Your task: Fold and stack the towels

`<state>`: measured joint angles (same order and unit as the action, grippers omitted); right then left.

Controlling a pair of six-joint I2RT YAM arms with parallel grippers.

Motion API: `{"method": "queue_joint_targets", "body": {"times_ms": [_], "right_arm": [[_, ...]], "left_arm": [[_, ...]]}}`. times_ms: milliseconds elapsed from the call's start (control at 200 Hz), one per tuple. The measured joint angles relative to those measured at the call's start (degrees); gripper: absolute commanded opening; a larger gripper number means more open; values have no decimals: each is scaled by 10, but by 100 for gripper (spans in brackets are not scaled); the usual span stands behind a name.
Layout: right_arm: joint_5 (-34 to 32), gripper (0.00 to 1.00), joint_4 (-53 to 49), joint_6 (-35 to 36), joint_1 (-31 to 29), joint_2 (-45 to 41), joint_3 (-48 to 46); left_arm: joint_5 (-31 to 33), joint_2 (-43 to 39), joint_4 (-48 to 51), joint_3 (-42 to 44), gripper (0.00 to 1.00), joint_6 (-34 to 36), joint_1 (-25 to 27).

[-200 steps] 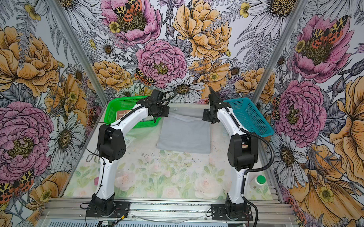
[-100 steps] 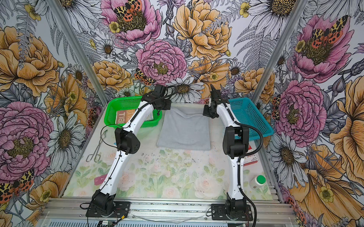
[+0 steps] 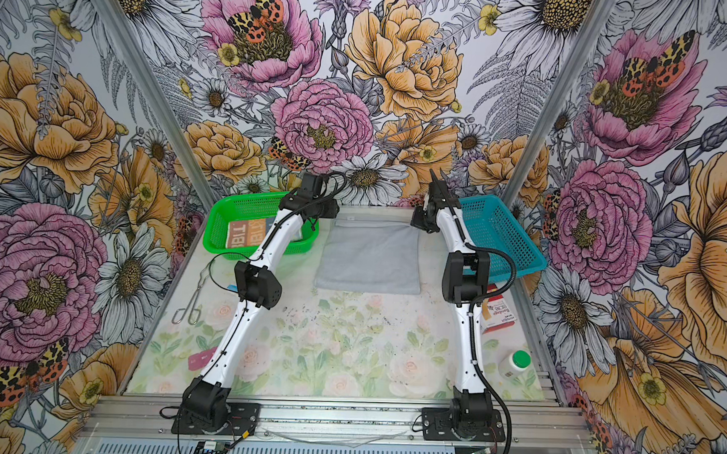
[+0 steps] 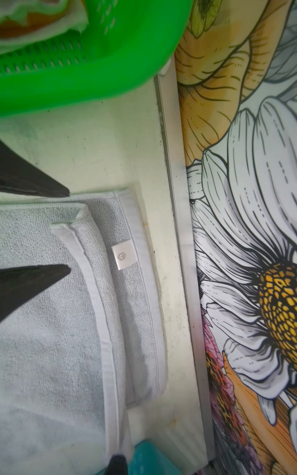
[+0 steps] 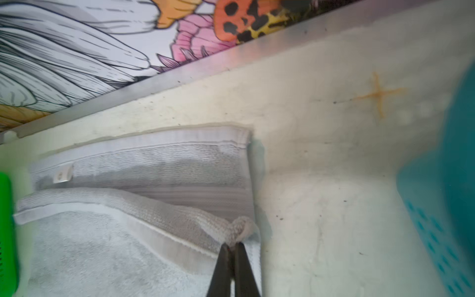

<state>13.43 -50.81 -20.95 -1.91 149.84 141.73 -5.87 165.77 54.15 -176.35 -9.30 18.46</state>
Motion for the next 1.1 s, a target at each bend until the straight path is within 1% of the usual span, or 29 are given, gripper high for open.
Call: {"method": "queue_joint_targets", "body": {"times_ms": [10,25,45,75,120,160,240,335,450,510,565,635,710,806,886,921,971,1046,1101], "right_arm": [[0,26,-1,0,1,2,0],[1,38,-2,1,2,5,1],[-1,50,-3,0,2,7,2],[0,63,-4,0,3,8,4],[2,76,-8,1,4,9,9],[4,80,-7,3,4,8,14],[3,80,-4,13,2,0,16],[-2,79,-1,26,-5,-30,-14],[-7,78,0,37,-26,-100,-88],[-11,77,6,38,-43,-159,-154],[-15,76,13,37,-59,-224,-232],[-30,73,18,30,-79,-317,-340],[-37,68,33,18,-99,-413,-461],[-44,66,65,-4,-100,-504,-614],[-46,65,96,-18,-83,-531,-716],[-45,65,106,-22,-76,-530,-748],[-41,65,120,-24,-65,-526,-785],[-34,64,135,-26,-51,-520,-813],[-28,64,147,-26,-47,-517,-814]], "left_arm": [[0,0,-3,0,54,4,1],[0,0,-6,0,54,3,1],[0,0,-10,0,55,7,2],[0,0,-17,0,56,9,2],[0,-2,-26,0,56,12,4],[0,-4,-30,0,56,16,5],[0,-13,-30,0,56,25,9],[3,-40,-17,0,56,34,15],[-1,-98,24,0,56,33,21],[-11,-143,56,15,55,34,22],[-18,-212,84,79,59,41,20],[-19,-293,128,154,58,55,16],[-38,-362,162,223,58,70,5],[-64,-454,182,378,59,83,-12],[-104,-514,175,534,61,88,-26],[-131,-539,158,615,66,88,-32],[-162,-561,154,701,71,87,-37],[-183,-582,151,767,77,96,-39],[-184,-614,122,806,82,103,-39]]}}
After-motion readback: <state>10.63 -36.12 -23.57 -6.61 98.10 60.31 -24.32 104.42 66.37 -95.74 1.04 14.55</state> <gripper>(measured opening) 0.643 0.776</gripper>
